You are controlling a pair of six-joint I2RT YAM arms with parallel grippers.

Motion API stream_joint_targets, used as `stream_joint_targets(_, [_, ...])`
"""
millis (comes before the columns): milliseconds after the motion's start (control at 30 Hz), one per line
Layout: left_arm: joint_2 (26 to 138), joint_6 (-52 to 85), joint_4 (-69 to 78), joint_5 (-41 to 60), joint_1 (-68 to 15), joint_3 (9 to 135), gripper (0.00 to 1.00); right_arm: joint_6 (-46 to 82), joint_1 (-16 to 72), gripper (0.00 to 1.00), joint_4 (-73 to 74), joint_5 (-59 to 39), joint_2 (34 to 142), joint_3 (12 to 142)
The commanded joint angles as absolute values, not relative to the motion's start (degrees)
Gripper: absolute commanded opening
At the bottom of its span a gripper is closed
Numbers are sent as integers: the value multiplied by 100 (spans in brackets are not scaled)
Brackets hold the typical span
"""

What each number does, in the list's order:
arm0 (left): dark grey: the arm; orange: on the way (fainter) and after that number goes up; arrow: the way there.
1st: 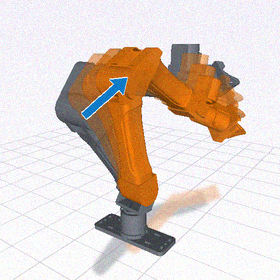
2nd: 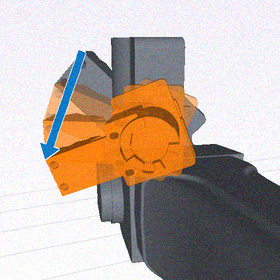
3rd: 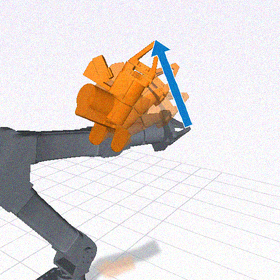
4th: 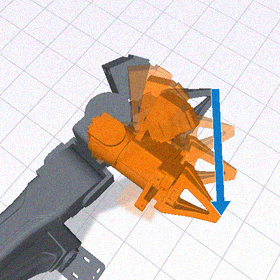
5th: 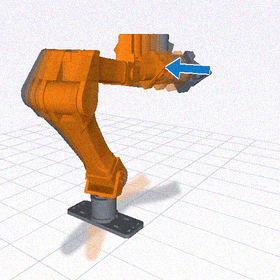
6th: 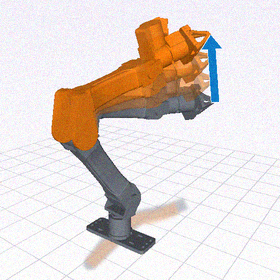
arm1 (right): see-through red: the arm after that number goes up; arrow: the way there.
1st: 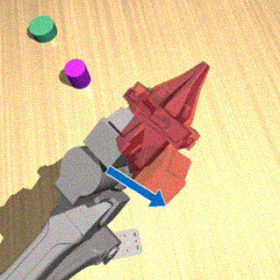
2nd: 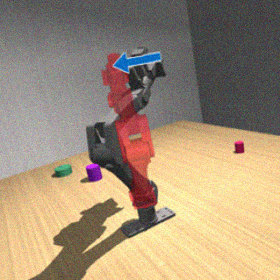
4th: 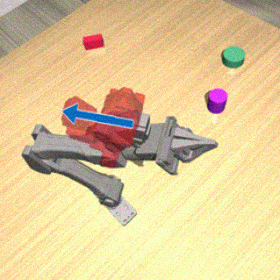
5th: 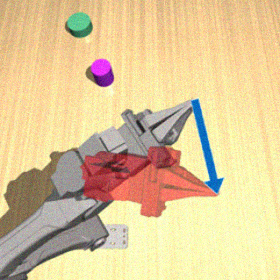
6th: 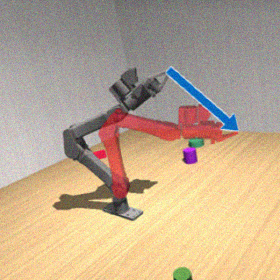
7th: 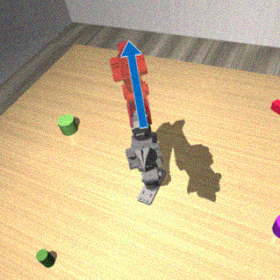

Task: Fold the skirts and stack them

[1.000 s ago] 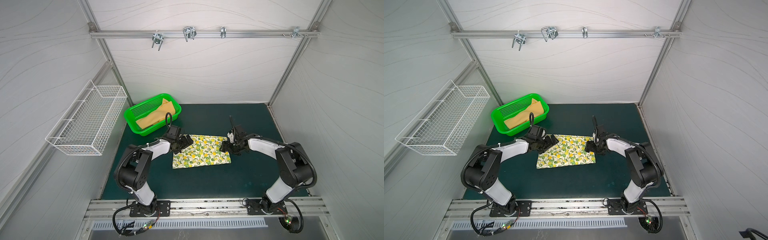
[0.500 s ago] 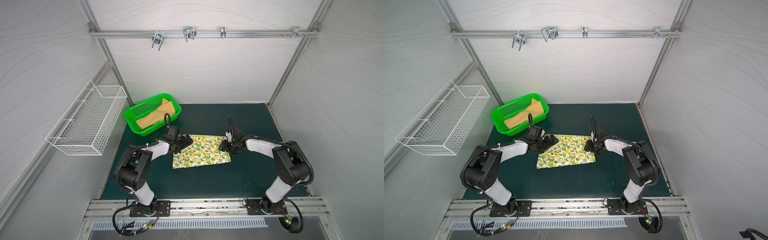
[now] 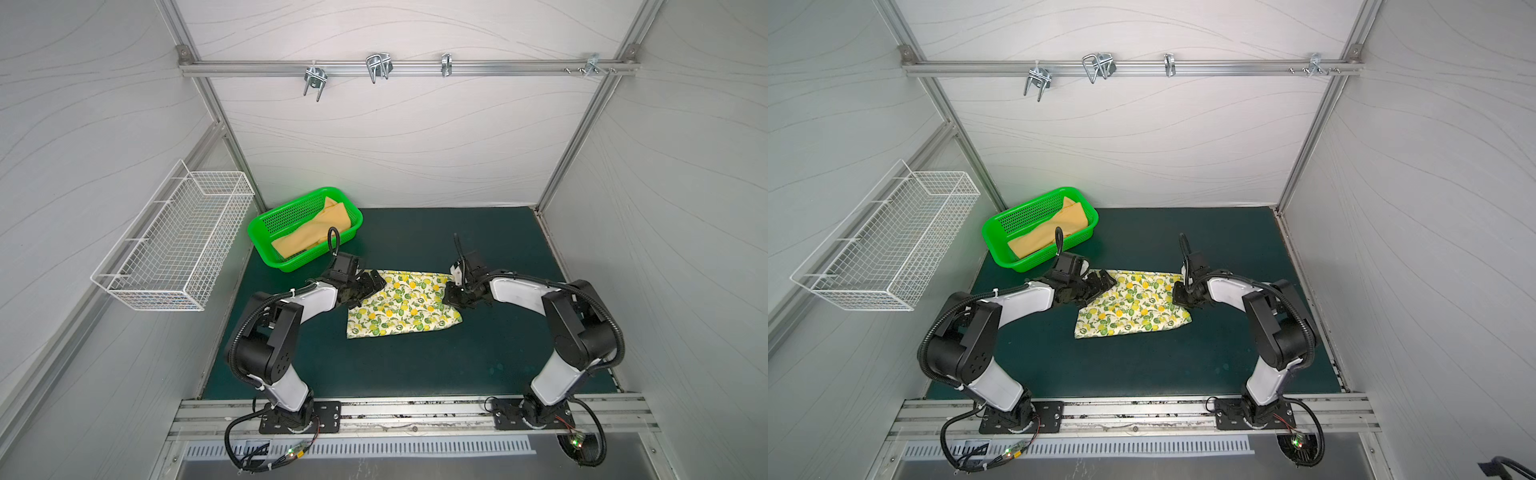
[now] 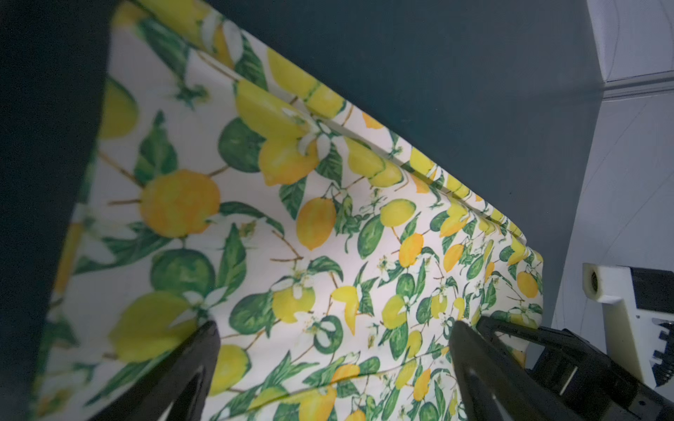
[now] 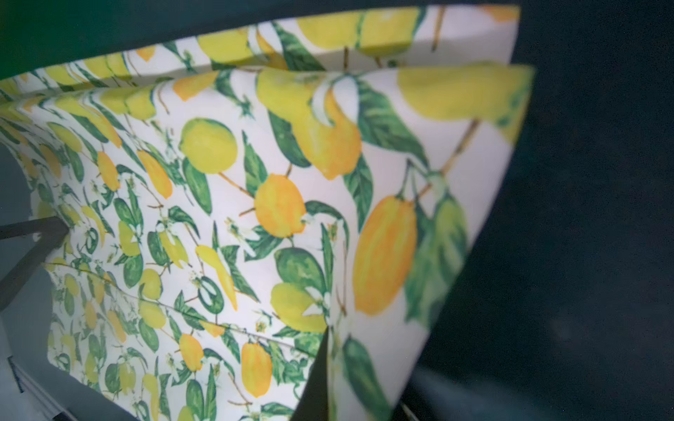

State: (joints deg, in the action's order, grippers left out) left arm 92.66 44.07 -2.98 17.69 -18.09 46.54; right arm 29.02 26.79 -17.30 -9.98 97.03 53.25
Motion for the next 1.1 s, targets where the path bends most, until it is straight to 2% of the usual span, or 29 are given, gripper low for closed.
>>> stream_joint_targets(0, [8965, 4421, -417, 1886, -1919, 4688, 99, 2494, 2552, 6, -2549, -409, 9326, 5641])
stream_joint_targets(167, [8846, 4586, -381, 1887, -2456, 4939, 99, 2136, 2435, 6, -3123, 140, 9081, 5994])
stream_joint_targets(433, [9295, 5300, 344, 2016, -3542, 5516, 99, 1764, 2382, 6, -3803, 802, 8953, 6538])
stream_joint_targets(733, [10123, 6199, 1685, 2262, -4350, 5643, 99, 1645, 2255, 6, -4018, 731, 9020, 6785])
stream_joint_targets(1067, [10821, 6809, 2888, 2501, -4718, 5517, 99, 1666, 2188, 6, -3885, 555, 9160, 6698])
